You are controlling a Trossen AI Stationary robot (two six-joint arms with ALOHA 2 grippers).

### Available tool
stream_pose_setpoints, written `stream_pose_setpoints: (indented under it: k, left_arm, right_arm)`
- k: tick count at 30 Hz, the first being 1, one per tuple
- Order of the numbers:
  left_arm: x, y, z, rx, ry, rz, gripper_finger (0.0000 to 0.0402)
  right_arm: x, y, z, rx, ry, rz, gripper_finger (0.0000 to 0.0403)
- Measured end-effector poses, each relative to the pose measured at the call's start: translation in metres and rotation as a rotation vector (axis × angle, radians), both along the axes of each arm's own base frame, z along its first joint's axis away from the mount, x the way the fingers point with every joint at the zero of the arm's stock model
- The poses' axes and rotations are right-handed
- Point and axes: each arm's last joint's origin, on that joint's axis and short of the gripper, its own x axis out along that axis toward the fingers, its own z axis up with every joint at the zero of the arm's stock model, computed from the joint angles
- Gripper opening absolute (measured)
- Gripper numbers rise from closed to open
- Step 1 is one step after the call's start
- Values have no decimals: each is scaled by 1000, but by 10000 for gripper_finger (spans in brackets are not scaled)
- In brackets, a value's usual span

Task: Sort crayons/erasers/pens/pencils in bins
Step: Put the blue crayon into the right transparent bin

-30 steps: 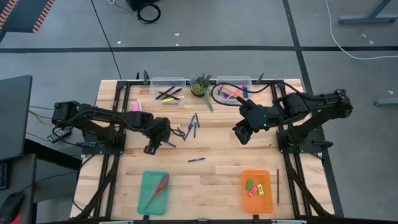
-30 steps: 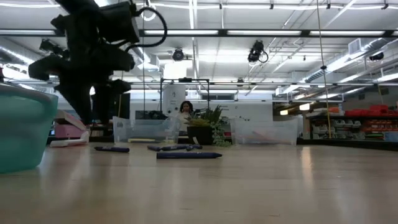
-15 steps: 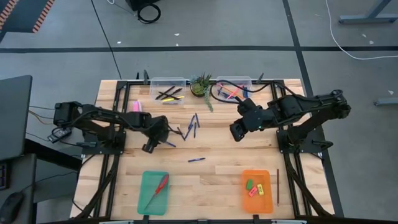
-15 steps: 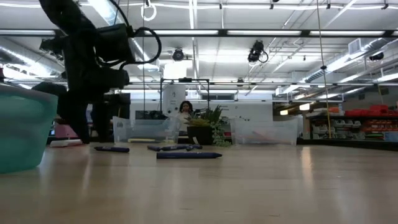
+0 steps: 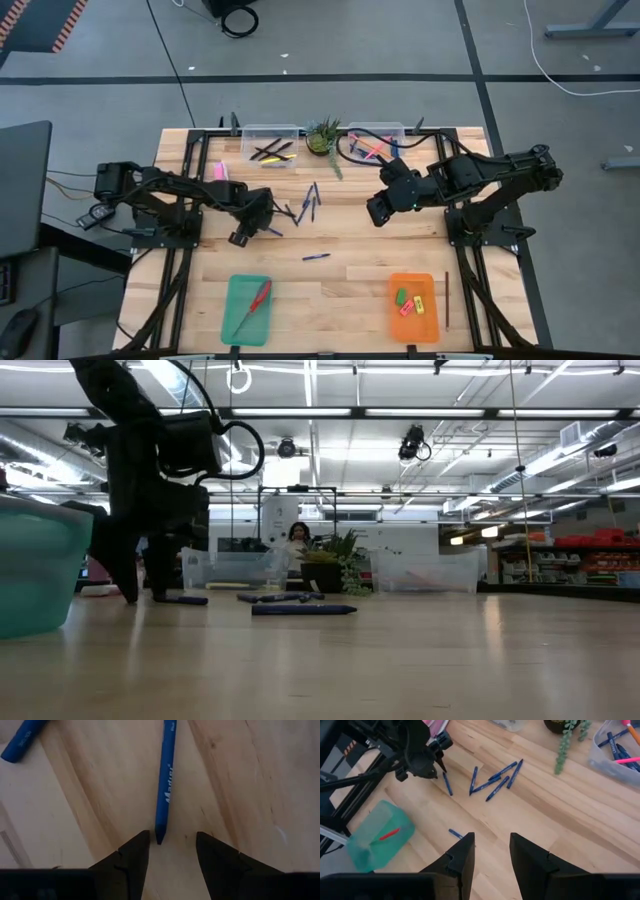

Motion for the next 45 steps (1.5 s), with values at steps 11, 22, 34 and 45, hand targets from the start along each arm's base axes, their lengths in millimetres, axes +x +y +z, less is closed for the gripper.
stream_pose_setpoints:
  k: [11,22,34,45]
  left_arm:
    - [23,1,9,-17,-88,8,172]
    - [22,-1,3,-50,16,51,171]
    - [26,-3,0,-71,8,151,83]
    - [27,-9,0,-85,9,183,21]
  right_arm:
    - [0,-1,0,-77,16,59,129]
    - [0,-1,0,-146,51,155,129]
    - [0,-1,0,-157,44,124,129]
    - [0,-2,1,-183,34,89,129]
